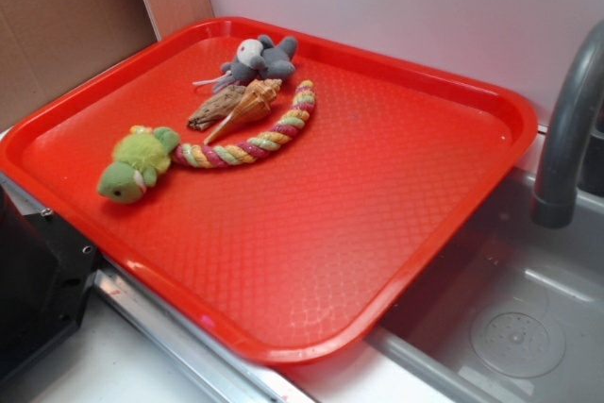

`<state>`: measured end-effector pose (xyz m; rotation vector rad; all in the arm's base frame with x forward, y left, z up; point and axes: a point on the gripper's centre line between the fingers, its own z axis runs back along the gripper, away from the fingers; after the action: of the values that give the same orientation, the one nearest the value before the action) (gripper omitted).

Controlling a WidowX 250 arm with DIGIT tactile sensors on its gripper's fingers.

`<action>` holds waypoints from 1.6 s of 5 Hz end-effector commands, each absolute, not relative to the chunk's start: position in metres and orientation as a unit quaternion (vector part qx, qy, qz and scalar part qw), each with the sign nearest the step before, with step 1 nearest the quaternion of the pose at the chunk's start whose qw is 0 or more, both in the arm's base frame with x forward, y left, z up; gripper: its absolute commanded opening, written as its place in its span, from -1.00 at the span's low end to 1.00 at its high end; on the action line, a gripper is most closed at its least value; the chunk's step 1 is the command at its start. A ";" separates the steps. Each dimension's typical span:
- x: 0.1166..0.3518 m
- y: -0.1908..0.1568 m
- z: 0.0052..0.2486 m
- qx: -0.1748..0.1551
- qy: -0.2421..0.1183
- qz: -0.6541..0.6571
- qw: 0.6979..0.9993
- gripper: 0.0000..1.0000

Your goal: Grab the shell.

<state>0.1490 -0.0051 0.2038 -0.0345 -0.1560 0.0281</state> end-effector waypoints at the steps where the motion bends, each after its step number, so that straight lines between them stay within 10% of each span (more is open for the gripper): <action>1: 0.193 0.015 0.167 0.007 -0.128 0.013 0.992 1.00; 4: 0.249 0.031 0.099 0.030 -0.111 -0.039 0.993 1.00; 8: 0.263 0.013 0.032 -0.016 -0.062 -0.130 0.989 1.00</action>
<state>0.2580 0.0142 0.0274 -0.0464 -0.1030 -0.2522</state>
